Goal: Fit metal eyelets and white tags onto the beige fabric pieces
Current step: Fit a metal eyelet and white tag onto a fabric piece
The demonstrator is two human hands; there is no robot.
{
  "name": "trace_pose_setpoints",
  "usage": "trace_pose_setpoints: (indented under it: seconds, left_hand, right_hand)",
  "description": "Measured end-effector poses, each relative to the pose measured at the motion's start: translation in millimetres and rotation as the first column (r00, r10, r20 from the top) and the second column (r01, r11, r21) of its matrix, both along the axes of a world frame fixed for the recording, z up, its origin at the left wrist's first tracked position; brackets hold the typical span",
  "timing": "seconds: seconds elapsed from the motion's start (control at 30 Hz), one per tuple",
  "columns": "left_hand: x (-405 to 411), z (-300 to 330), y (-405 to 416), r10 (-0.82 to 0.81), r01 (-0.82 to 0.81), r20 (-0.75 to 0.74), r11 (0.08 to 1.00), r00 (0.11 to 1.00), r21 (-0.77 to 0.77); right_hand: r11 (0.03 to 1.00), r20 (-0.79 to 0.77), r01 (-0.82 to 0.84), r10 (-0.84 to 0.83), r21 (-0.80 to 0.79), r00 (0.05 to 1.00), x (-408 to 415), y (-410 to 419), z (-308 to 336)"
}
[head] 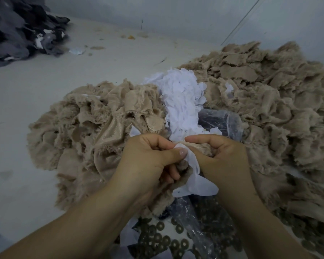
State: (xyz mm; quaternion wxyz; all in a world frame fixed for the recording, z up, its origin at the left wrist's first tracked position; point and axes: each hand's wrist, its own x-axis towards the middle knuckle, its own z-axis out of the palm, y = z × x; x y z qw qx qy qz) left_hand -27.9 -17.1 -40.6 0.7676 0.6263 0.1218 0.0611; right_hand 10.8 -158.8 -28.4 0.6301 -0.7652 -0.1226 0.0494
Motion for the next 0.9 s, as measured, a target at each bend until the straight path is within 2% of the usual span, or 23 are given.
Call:
trace_pose_setpoints:
  seconds: [0.37, 0.43, 0.6, 0.77, 0.9]
  left_hand:
    - [2.5, -2.6, -1.2, -0.007, 0.008, 0.040, 0.999, 0.999, -0.036]
    - [2.7, -3.1, -1.1, -0.017, 0.018, 0.051, 1.000, 0.999, -0.021]
    - [3.1, -4.2, -0.9, -0.021, 0.021, 0.064, 1.000, 0.998, 0.006]
    - [3.6, -4.4, -0.2, -0.017, 0.015, 0.068, 1.000, 0.998, 0.022]
    - [4.1, -4.9, -1.3, 0.007, -0.009, 0.057, 0.999, 0.998, 0.035]
  right_hand:
    - [0.999, 0.067, 0.037, -0.038, 0.017, 0.997, 0.4, 0.9, -0.6]
    - [1.000, 0.035, 0.022, -0.022, 0.018, 0.999, 1.6, 0.1, -1.1]
    - [0.991, -0.107, 0.010, 0.005, 0.133, 0.994, 1.4, -1.3, -0.4]
    - [0.987, -0.118, 0.065, -0.048, 0.144, 0.992, 1.1, -2.9, -3.6]
    - [0.993, -0.016, -0.010, 0.011, 0.115, 1.000, 1.2, -3.0, -1.5]
